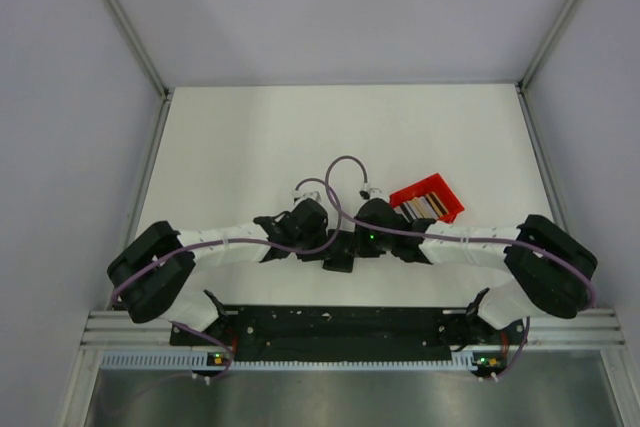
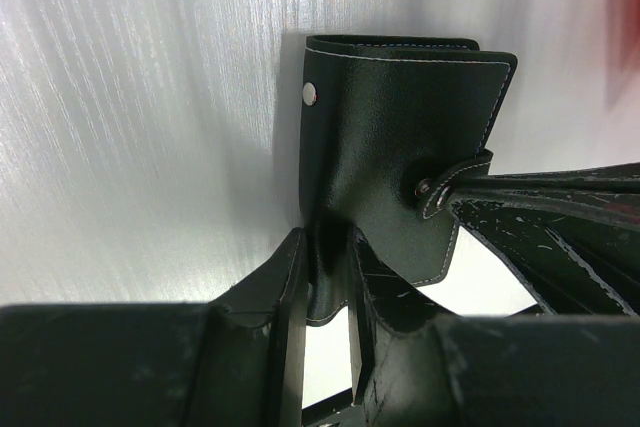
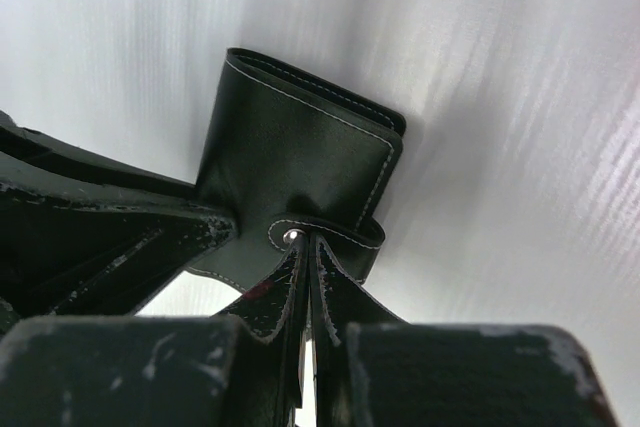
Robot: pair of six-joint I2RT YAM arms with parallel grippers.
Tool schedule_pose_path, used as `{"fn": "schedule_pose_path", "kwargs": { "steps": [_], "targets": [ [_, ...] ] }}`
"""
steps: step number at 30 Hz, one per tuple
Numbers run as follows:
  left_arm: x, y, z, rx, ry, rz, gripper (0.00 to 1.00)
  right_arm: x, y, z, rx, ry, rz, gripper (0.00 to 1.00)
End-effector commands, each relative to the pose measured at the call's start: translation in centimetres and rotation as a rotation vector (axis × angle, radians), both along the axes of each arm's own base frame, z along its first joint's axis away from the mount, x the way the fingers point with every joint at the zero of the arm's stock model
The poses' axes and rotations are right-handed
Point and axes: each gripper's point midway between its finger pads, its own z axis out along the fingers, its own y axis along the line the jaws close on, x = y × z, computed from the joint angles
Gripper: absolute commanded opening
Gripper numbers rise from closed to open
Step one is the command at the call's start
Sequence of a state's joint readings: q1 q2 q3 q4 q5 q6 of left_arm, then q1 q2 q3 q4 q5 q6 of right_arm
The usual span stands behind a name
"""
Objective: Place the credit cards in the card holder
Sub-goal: Close the card holder at the center of the board.
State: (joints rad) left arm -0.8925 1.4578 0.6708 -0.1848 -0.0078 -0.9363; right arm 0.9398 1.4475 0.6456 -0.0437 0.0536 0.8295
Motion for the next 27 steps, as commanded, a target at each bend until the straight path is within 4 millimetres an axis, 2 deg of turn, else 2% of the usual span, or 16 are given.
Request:
{"fn": "schedule_pose_path", "kwargs": {
  "steps": [1,12,17,27],
  "targets": [
    [-0.9,0.6,-1.3,0.031,0.029,-0.007,0.21,0.7,1.6,0.9,0.036,-0.023,0.021,0.0],
    [-0.8,0.6,-1.3,0.031,0.028,-0.009,0.21,1.2,2.2,0.6,0.03,-0.026,0.022,0.0],
    [-0.9,0.7,-1.4,0.037,0.029,-0.013,0.21,0.8,1.3,-0.3,-0.033,0.009,0.014,0.0],
    [-1.0,0.8,-1.5,0.036,0.022,-0.02,0.21,0.7,1.4,-1.3,-0.155,0.122,0.048,0.0]
  ]
}}
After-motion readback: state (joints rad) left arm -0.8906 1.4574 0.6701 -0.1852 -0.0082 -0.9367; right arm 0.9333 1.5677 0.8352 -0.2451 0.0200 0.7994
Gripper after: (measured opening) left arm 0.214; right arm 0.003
